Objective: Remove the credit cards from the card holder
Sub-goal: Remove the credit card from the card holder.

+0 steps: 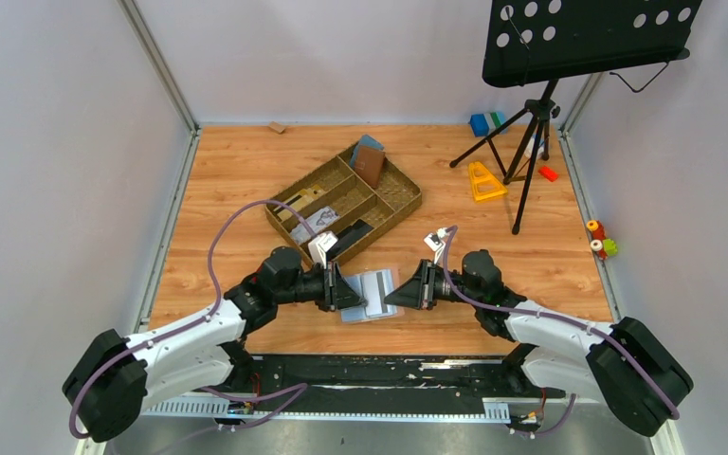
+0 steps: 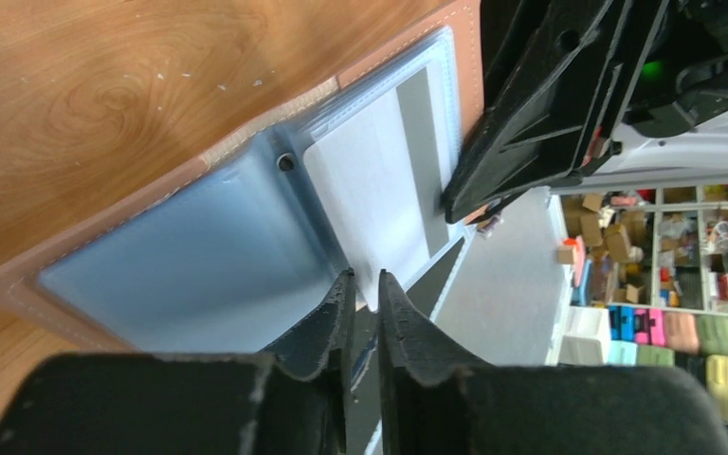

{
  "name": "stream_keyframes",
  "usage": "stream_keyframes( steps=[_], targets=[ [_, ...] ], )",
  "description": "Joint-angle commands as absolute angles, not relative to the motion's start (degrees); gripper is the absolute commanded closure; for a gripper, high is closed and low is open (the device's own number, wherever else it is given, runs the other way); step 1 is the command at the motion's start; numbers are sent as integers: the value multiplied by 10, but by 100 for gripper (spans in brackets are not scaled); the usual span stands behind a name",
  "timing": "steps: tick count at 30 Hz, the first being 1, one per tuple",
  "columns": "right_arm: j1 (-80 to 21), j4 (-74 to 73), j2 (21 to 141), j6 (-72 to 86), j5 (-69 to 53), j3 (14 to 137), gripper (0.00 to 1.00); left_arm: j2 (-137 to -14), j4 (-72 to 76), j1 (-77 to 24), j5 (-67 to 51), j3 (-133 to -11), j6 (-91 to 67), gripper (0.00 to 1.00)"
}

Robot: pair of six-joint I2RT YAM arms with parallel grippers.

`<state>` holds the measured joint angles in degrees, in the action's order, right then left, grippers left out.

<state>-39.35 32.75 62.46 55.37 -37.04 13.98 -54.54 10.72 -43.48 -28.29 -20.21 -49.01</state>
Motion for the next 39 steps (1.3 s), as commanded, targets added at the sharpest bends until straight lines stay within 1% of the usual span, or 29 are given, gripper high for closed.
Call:
stream_keyframes(
  steps=[1, 3, 5, 8, 10, 12, 15, 18, 22, 25, 26, 27, 32, 33, 34, 36, 37, 39],
  targets=[
    [-397, 367, 623, 554, -375, 155, 100, -549, 166, -437, -302, -208, -497, 75],
    [-397, 382, 624, 560, -381, 154, 100, -551, 166, -437, -302, -204, -499, 69],
    [-396, 393, 624, 567, -386, 153, 100, -557, 167, -437, -305, -203, -502, 66],
    [-397, 413, 624, 577, -393, 150, 100, -575, 188, -437, -328, -203, -511, 68],
    [-397, 427, 627, 586, -397, 148, 100, -593, 236, -437, -352, -196, -537, 71],
    [-396, 446, 629, 593, -402, 145, 100, -606, 277, -437, -369, -192, -555, 71],
    [-396, 462, 628, 601, -402, 140, 100, -619, 243, -437, -367, -202, -540, 64],
    [-397, 459, 623, 598, -397, 138, 100, -616, 199, -437, -344, -204, -527, 52],
    [-396, 450, 617, 592, -392, 138, 100, -612, 173, -437, -333, -208, -520, 48],
    [-396, 450, 614, 591, -392, 139, 100, -615, 149, -437, -329, -215, -511, 47],
    [-396, 450, 614, 591, -392, 138, 100, -618, 151, -437, -332, -215, -510, 49],
    [-396, 450, 613, 592, -392, 138, 100, -620, 160, -437, -339, -214, -514, 54],
    [-397, 486, 616, 612, -394, 128, 100, -637, 316, -437, -394, -188, -572, 90],
    [-397, 496, 617, 616, -394, 126, 100, -637, 360, -437, -401, -180, -593, 95],
    [-397, 503, 618, 620, -394, 124, 100, -636, 393, -437, -404, -174, -611, 98],
    [-396, 509, 619, 623, -394, 121, 100, -628, 436, -437, -409, -169, -631, 99],
    [-396, 509, 620, 622, -393, 119, 100, -623, 443, -437, -410, -168, -635, 99],
    [-396, 509, 623, 623, -390, 117, 100, -609, 443, -437, -410, -170, -635, 94]
  ],
)
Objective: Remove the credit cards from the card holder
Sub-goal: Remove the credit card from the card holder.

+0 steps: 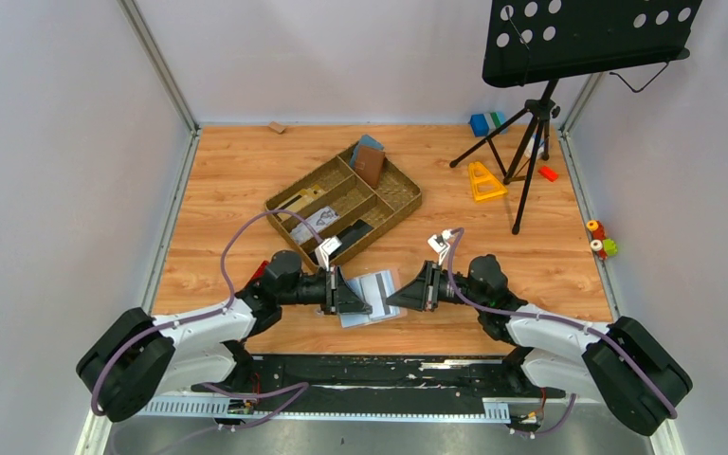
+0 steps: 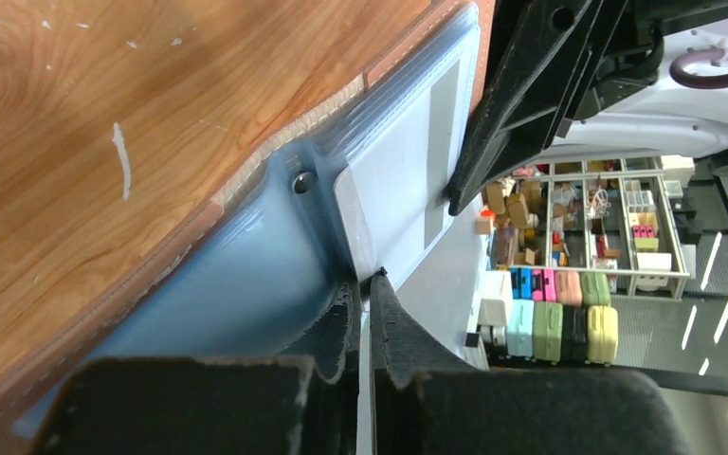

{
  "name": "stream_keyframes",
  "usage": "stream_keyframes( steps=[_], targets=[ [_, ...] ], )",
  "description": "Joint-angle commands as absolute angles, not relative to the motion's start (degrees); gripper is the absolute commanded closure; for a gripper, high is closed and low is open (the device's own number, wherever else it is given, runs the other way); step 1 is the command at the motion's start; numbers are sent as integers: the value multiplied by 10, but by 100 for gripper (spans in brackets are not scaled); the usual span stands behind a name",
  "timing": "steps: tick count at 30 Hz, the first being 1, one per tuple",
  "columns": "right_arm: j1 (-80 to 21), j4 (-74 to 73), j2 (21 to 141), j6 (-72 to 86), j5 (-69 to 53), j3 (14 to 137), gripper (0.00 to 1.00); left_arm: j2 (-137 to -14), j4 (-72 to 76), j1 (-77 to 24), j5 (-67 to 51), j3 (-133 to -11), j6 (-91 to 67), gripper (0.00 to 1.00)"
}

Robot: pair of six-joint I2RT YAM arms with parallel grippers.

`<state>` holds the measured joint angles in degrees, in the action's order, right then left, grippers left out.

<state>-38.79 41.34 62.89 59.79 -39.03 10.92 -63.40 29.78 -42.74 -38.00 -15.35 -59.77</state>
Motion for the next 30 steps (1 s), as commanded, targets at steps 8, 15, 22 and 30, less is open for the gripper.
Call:
stream_keyframes(
  steps=[8, 15, 22, 30],
  targets=[
    [-396, 510, 637, 621, -386, 114, 100, -564, 437, -436, -409, -167, -634, 98],
    [-374, 517, 626, 636, -397, 107, 100, -553, 355, -426, -397, -169, -597, 100],
    [-363, 463, 580, 621, -398, 113, 97, -529, 300, -414, -392, -169, -565, 100],
    [-360, 469, 586, 625, -400, 112, 96, -538, 307, -414, -397, -172, -567, 100]
  ],
)
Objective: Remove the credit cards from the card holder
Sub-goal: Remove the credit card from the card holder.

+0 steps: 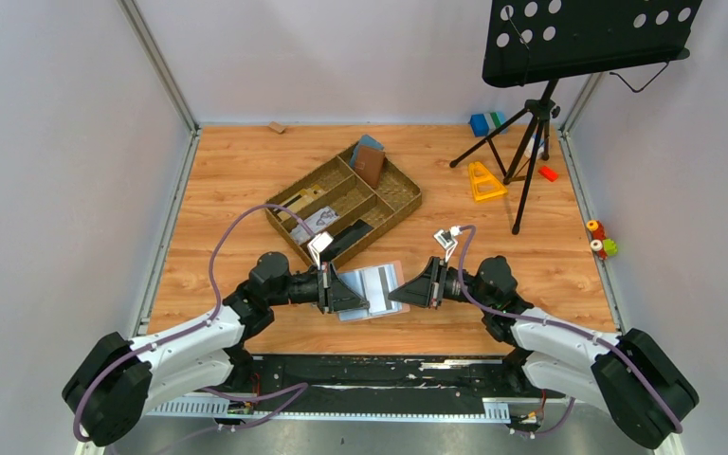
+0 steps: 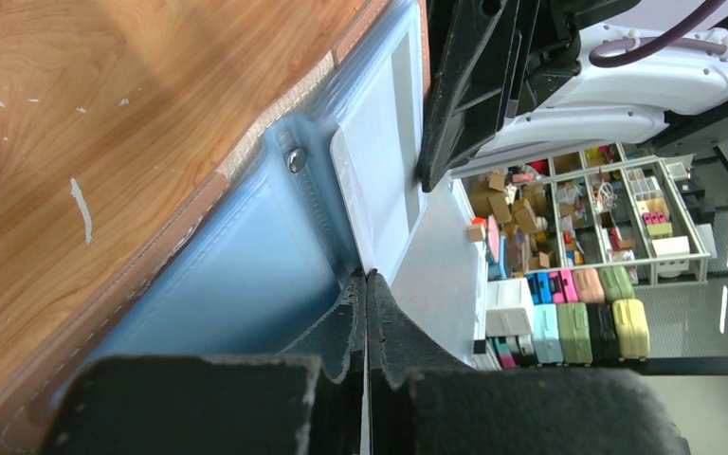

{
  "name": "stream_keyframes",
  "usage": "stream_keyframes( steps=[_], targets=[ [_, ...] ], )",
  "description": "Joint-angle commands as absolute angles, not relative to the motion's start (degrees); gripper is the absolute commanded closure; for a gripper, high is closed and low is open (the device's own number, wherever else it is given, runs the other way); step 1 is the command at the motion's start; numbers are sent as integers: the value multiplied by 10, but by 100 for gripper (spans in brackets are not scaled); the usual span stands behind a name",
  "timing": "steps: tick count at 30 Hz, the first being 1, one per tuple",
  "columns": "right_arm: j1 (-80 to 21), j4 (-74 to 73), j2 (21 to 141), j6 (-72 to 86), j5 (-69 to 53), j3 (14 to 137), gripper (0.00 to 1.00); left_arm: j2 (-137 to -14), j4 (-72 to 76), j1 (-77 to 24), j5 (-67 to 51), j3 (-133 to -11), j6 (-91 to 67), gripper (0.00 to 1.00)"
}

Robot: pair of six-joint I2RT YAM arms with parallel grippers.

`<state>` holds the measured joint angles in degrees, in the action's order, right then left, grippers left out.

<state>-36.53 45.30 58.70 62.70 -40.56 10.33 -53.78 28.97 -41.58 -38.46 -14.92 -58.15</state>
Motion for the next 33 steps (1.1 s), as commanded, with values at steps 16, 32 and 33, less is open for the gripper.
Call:
stream_keyframes(
  steps=[16, 32, 33],
  targets=[
    [-361, 601, 664, 678, -424, 98, 100, -603, 426, -414, -418, -165, -615, 79],
    [-360, 606, 661, 677, -424, 91, 75, -666, 600, -414, -440, -142, -707, 100],
    [-360, 606, 658, 677, -423, 91, 72, -664, 595, -413, -441, -142, -704, 100]
  ],
)
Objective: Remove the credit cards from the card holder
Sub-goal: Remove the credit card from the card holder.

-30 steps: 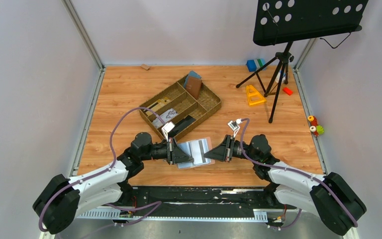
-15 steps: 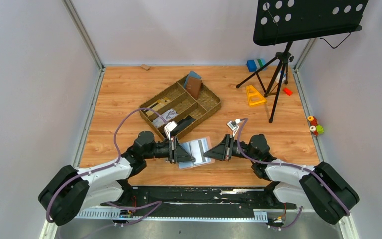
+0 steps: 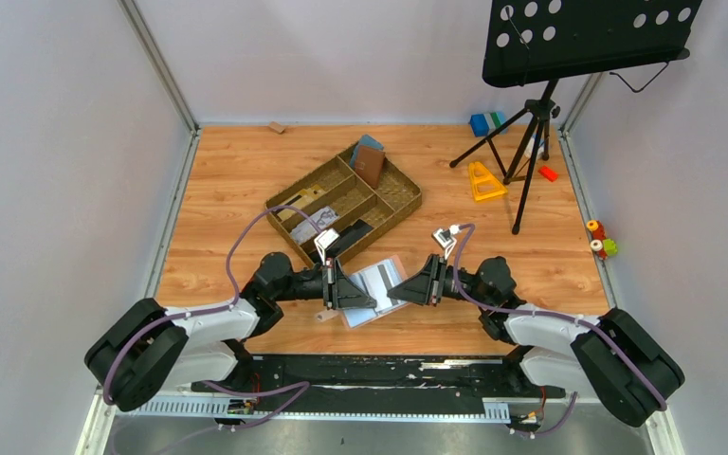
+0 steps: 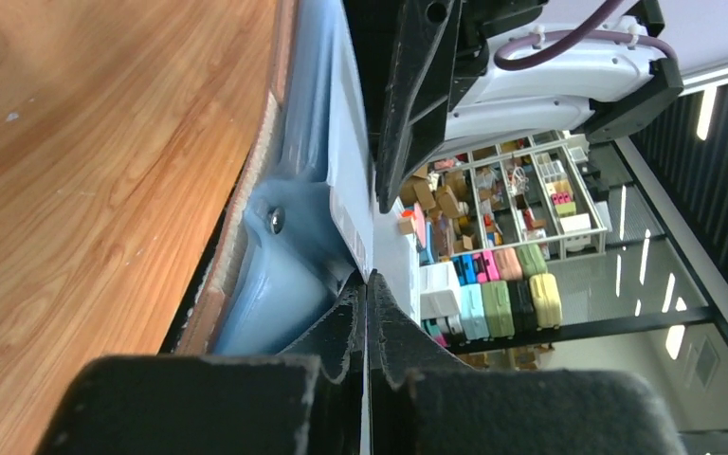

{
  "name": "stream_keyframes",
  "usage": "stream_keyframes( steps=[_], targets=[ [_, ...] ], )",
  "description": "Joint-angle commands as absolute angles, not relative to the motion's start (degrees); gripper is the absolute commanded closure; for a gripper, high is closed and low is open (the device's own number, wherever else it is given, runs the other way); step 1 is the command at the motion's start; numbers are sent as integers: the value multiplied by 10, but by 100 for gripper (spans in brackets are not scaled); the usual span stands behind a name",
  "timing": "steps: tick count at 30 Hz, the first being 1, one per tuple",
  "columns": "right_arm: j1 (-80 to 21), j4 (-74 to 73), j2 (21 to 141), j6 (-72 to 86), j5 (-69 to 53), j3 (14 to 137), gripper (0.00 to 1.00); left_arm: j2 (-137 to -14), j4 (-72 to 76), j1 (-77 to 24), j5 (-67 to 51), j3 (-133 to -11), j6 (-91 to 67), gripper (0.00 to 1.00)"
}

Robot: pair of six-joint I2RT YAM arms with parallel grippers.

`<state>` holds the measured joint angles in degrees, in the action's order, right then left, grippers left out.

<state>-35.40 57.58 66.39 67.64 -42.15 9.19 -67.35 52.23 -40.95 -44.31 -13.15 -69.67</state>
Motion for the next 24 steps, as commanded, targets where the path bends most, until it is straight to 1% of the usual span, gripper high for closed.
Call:
stream_keyframes(
  steps=[1, 2, 5, 9, 10, 13, 15, 18, 21, 24],
  targets=[
    [-360, 604, 655, 676, -423, 91, 70, -660, 590, -413, -442, -142, -701, 100],
    [-361, 601, 652, 675, -423, 92, 69, -657, 586, -413, -443, -142, -698, 100],
    [-360, 592, 643, 675, -420, 91, 70, -643, 558, -413, -443, -142, -684, 100],
    [-354, 582, 628, 676, -410, 85, 68, -627, 522, -412, -443, -142, -664, 100],
    [-352, 579, 624, 677, -408, 83, 70, -622, 513, -413, -444, -142, -658, 100],
    [-347, 567, 613, 678, -403, 81, 81, -612, 485, -412, -445, -142, -644, 100],
    [-347, 563, 609, 678, -403, 81, 86, -604, 465, -413, -445, -142, -633, 100],
    [-346, 558, 606, 679, -402, 83, 90, -598, 450, -412, -444, -142, -623, 100],
    [-346, 557, 607, 679, -401, 83, 92, -598, 448, -412, -444, -141, -620, 100],
    [-346, 561, 610, 681, -402, 80, 98, -599, 448, -412, -443, -140, -619, 100]
  ],
)
